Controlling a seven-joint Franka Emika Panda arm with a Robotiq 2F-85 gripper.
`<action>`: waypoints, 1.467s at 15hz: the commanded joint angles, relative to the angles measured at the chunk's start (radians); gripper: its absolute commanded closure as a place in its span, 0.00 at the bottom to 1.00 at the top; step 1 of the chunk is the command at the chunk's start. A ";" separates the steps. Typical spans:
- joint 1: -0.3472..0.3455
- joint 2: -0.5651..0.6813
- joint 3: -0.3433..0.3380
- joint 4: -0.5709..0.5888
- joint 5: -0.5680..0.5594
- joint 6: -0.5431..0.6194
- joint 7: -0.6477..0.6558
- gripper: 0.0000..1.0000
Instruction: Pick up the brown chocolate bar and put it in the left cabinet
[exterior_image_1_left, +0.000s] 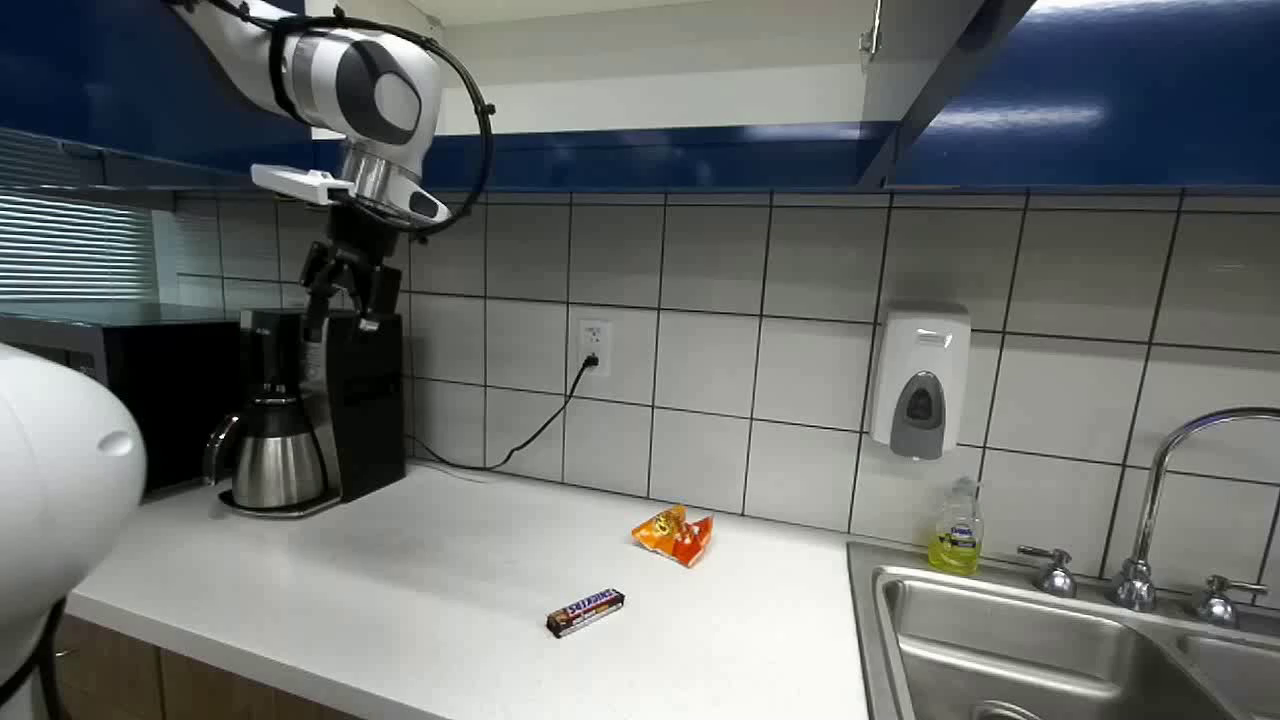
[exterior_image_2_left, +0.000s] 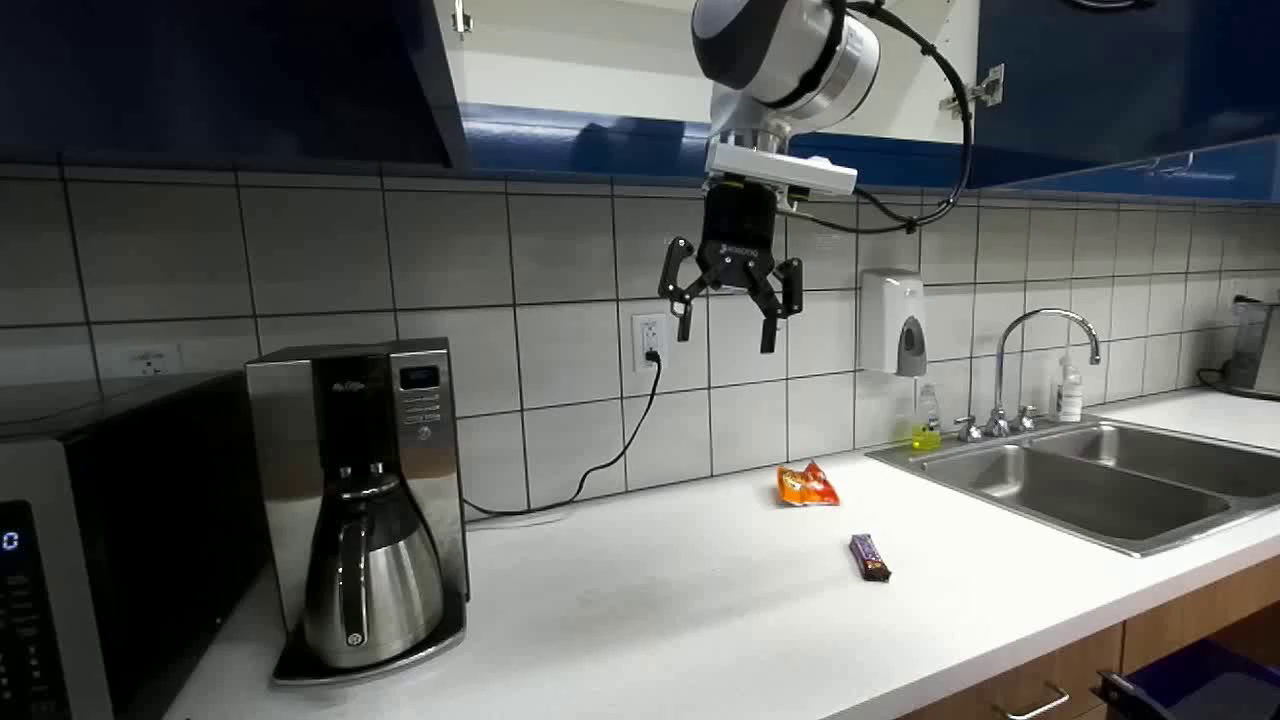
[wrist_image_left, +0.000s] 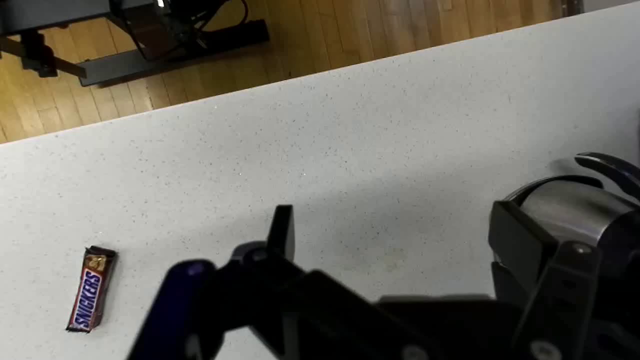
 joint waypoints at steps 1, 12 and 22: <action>-0.006 0.001 0.005 0.001 0.001 -0.002 -0.001 0.00; -0.035 -0.002 -0.023 -0.007 -0.095 0.070 -0.052 0.00; -0.100 0.023 -0.107 -0.027 -0.112 0.088 -0.117 0.00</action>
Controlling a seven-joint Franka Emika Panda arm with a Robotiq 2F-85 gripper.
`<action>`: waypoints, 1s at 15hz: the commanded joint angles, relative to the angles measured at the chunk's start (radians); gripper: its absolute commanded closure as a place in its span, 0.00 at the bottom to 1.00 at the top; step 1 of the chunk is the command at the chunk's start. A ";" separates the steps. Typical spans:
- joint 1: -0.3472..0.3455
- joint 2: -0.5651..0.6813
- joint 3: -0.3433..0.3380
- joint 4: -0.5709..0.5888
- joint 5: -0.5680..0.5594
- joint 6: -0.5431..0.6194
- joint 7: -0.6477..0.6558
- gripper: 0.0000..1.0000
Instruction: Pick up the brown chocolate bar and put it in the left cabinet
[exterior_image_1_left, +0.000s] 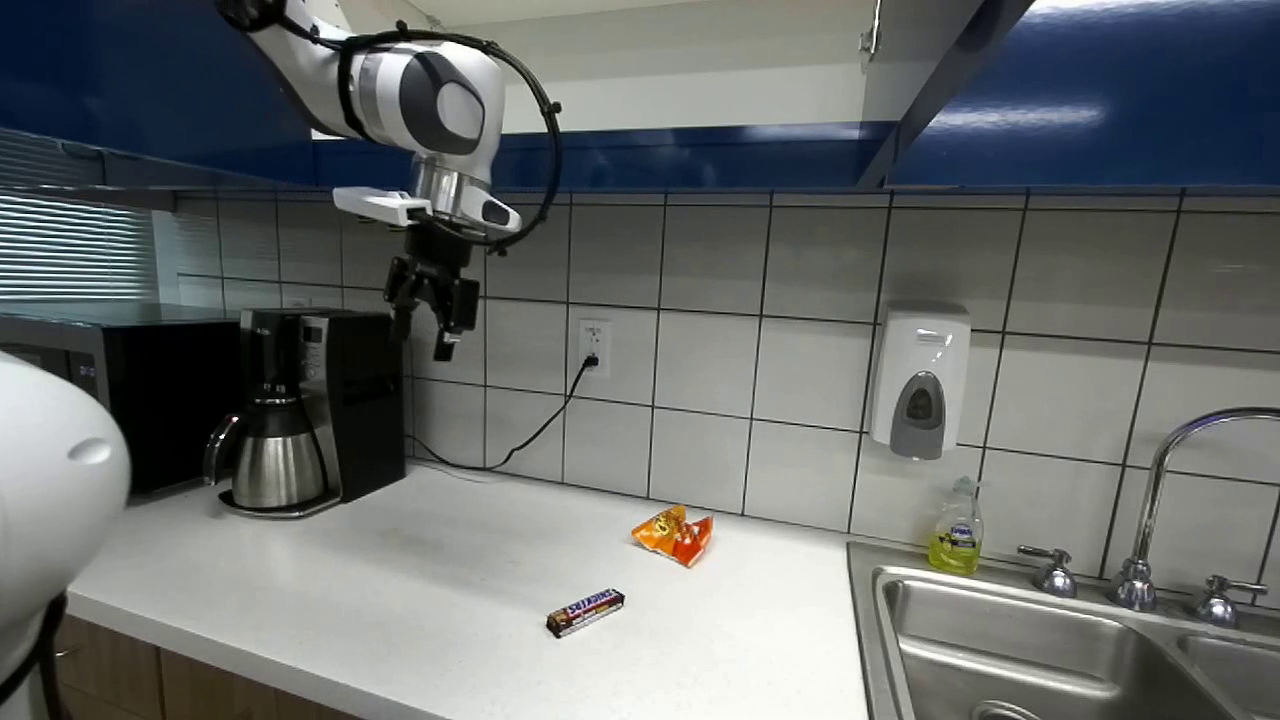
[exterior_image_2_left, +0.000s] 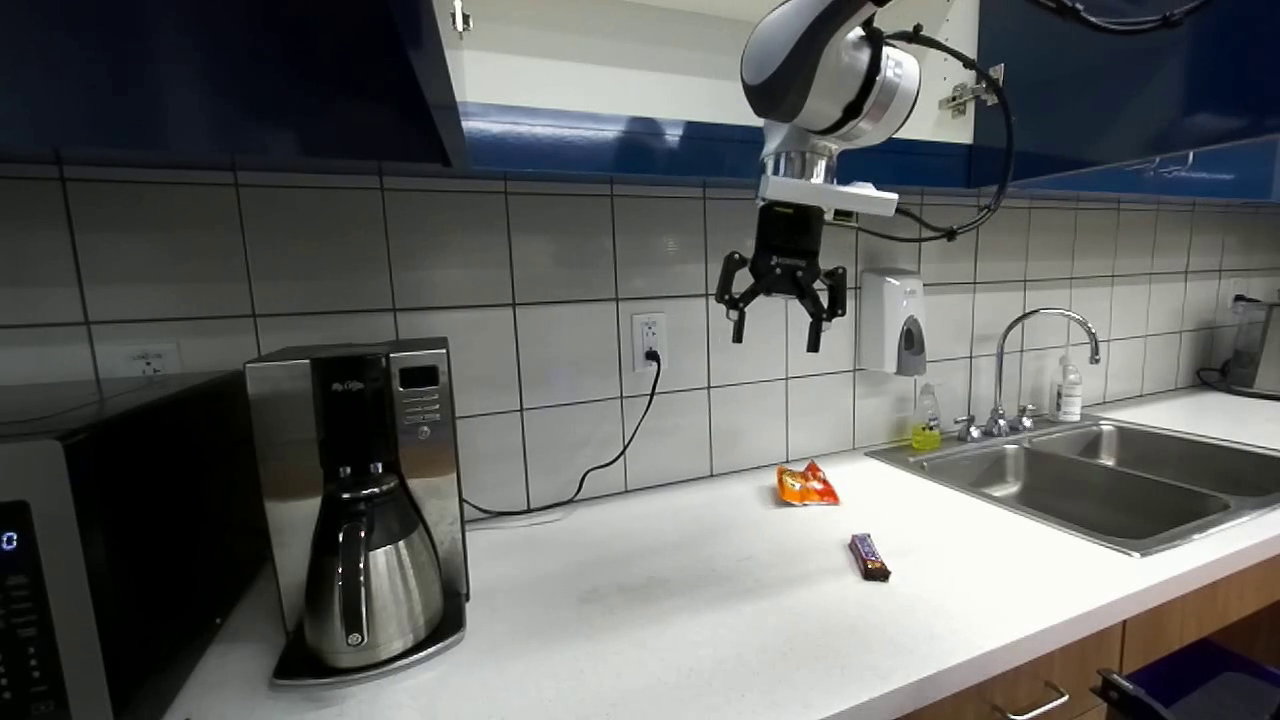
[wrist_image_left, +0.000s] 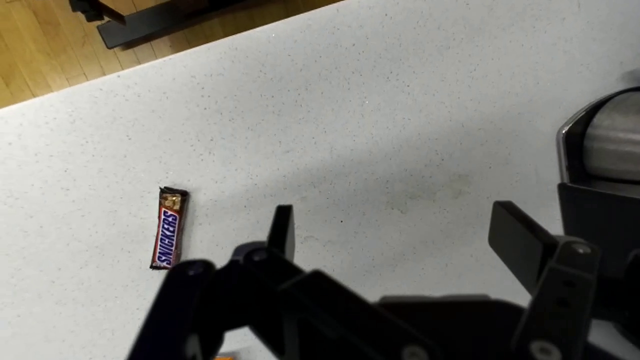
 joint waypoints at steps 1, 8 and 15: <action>-0.031 0.018 -0.024 -0.003 -0.039 0.002 -0.066 0.00; -0.071 0.026 -0.055 -0.061 -0.113 0.087 -0.054 0.00; -0.082 0.025 -0.070 -0.195 -0.092 0.246 -0.049 0.00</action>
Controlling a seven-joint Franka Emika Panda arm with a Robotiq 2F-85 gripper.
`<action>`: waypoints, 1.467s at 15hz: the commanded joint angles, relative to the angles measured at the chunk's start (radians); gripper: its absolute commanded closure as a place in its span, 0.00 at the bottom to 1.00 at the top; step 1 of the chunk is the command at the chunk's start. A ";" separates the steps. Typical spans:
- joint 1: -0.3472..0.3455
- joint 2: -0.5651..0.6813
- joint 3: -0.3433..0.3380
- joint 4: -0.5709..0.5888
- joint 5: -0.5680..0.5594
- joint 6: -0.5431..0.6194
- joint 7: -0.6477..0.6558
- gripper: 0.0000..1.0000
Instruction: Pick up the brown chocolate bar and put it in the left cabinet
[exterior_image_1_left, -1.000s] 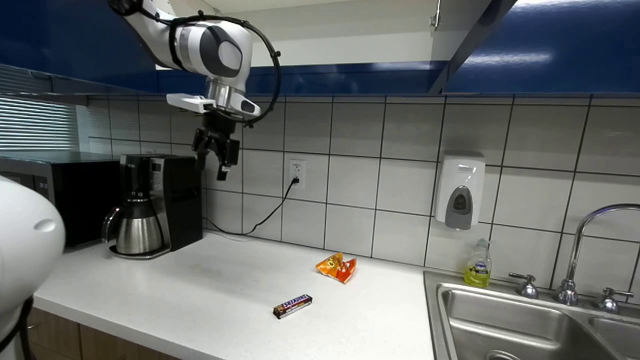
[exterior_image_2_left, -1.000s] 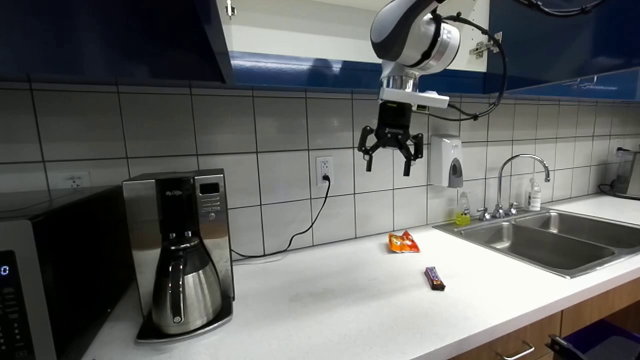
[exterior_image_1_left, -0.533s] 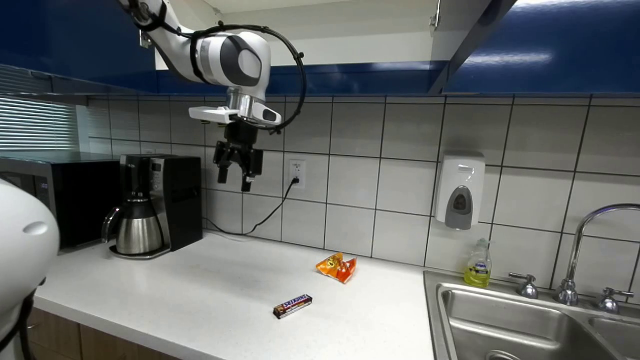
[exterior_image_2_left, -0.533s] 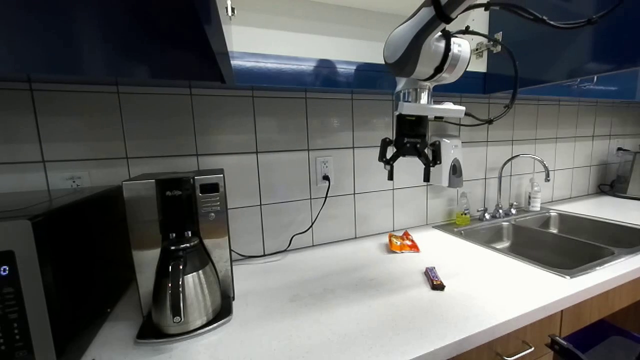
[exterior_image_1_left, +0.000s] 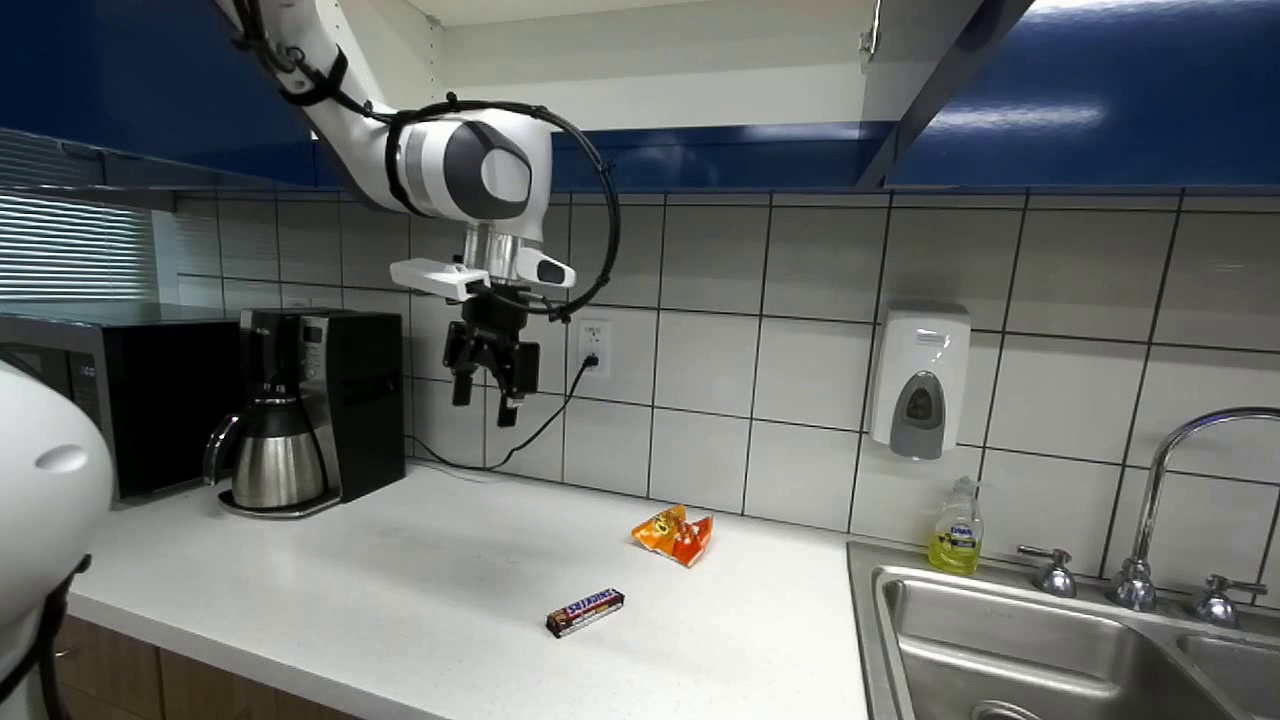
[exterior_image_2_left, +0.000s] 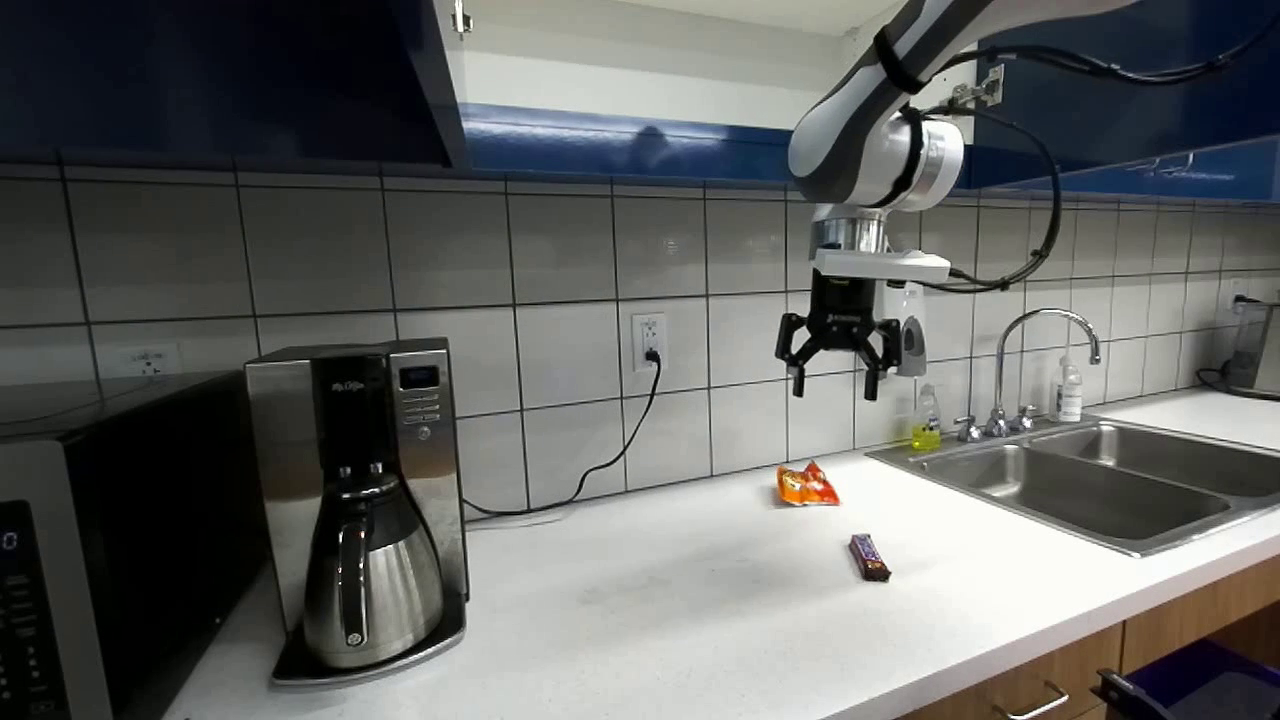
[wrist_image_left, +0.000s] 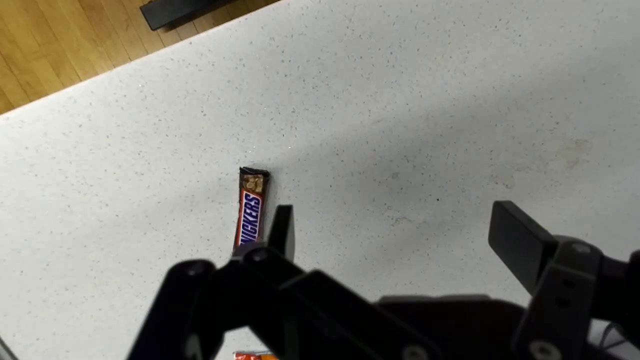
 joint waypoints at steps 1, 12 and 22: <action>-0.015 -0.001 -0.004 -0.060 0.009 0.073 0.005 0.00; -0.035 0.206 -0.060 -0.043 0.112 0.240 -0.019 0.00; -0.052 0.435 -0.083 0.119 0.081 0.270 0.014 0.00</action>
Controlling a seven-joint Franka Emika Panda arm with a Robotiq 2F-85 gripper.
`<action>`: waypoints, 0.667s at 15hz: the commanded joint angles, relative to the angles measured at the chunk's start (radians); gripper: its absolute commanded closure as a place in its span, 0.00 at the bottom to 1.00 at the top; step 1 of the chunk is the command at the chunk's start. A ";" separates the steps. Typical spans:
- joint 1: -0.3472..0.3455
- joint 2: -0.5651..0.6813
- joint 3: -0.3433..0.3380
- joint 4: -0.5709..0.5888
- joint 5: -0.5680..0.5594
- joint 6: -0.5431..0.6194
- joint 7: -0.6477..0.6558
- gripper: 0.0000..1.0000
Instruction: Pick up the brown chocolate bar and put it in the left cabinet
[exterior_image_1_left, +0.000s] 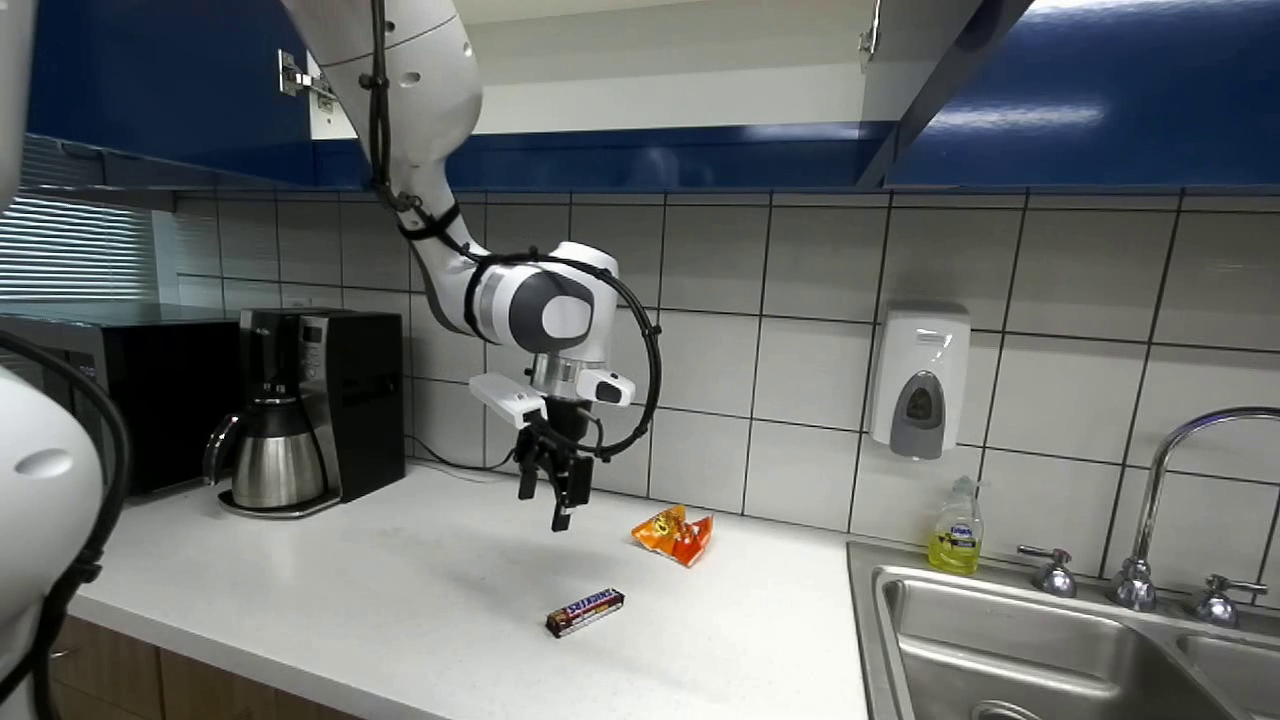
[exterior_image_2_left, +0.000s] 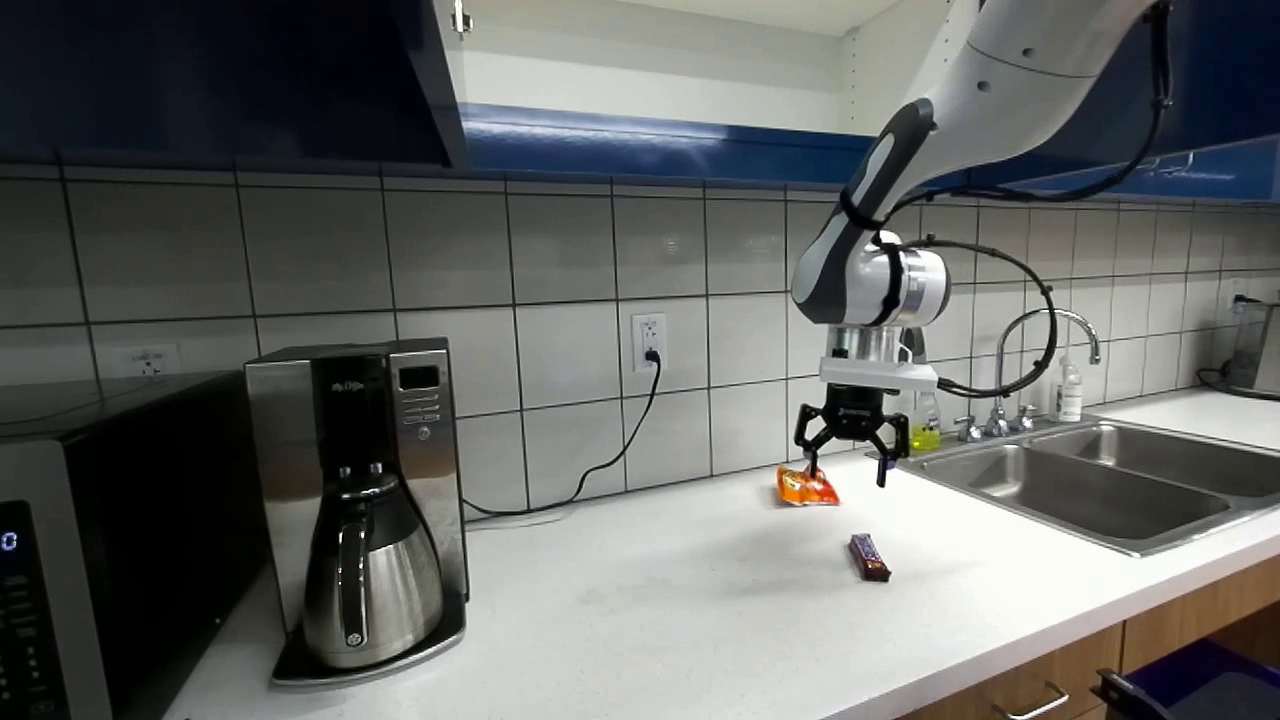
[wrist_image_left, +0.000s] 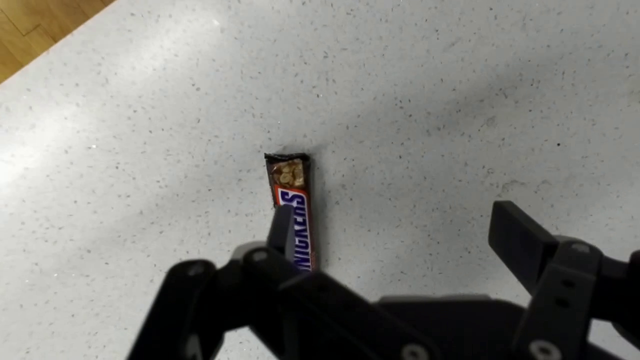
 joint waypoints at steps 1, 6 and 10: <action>-0.013 0.078 -0.007 0.069 -0.018 -0.001 0.014 0.00; -0.003 0.136 -0.044 0.081 -0.069 0.047 0.088 0.00; 0.002 0.177 -0.062 0.084 -0.083 0.087 0.131 0.00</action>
